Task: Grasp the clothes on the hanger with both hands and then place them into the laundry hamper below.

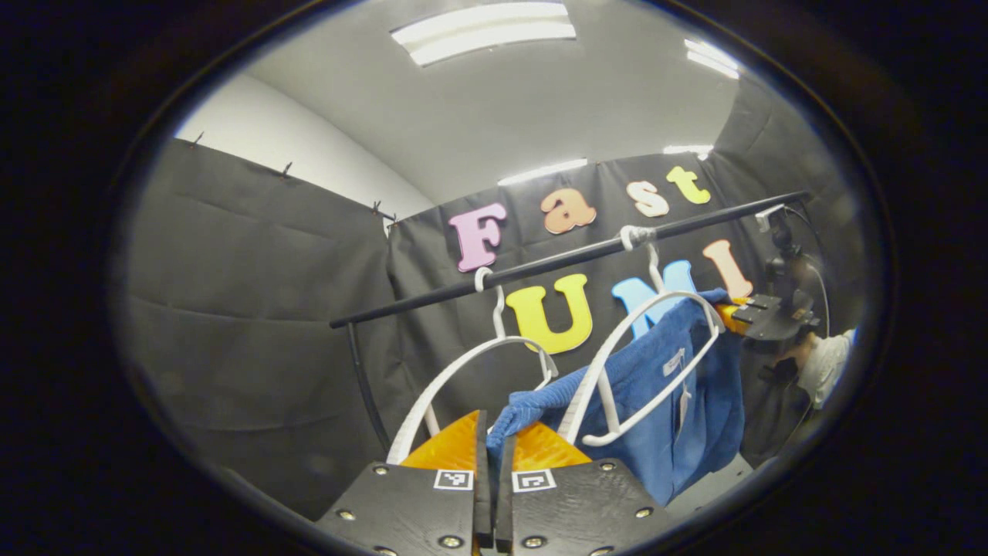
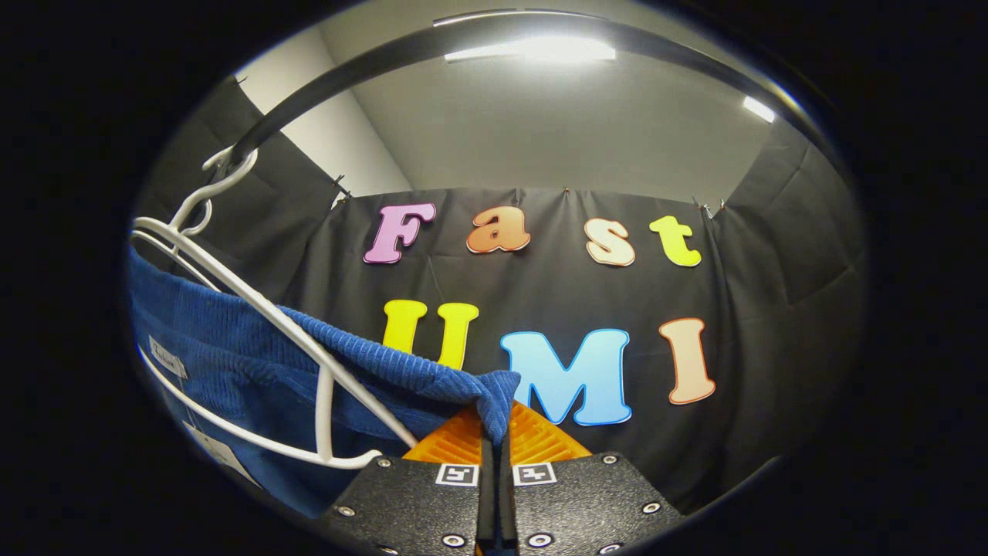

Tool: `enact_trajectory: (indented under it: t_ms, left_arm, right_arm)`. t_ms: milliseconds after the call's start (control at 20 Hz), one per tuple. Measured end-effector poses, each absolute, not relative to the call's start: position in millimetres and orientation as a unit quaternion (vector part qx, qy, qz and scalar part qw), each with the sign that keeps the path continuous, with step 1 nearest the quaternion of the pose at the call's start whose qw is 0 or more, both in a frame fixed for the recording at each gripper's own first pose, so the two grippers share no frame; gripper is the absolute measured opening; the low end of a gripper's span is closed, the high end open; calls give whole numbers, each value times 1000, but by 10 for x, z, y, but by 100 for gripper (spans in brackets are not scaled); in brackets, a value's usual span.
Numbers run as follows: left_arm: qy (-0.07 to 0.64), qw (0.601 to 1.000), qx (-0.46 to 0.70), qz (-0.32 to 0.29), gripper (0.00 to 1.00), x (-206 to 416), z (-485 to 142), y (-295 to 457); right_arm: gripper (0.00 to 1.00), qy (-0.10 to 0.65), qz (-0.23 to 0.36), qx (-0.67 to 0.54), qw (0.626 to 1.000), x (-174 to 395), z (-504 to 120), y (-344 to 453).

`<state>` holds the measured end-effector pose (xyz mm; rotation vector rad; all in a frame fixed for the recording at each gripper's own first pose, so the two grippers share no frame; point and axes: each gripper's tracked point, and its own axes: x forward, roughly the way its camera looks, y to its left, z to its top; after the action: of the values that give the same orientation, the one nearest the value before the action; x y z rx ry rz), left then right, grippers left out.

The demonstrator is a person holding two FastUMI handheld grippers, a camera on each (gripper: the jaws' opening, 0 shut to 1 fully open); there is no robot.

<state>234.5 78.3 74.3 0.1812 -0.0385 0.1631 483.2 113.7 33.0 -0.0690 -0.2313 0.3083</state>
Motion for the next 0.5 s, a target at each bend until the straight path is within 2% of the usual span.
enact_trajectory:
  t_ms: [500]
  left_arm:
    - [-15, 992, 93, 79, 3, 2361, 683, 769]
  right_arm:
    - [2, -55, 212, -38, 975, 4759, -197, 1238]
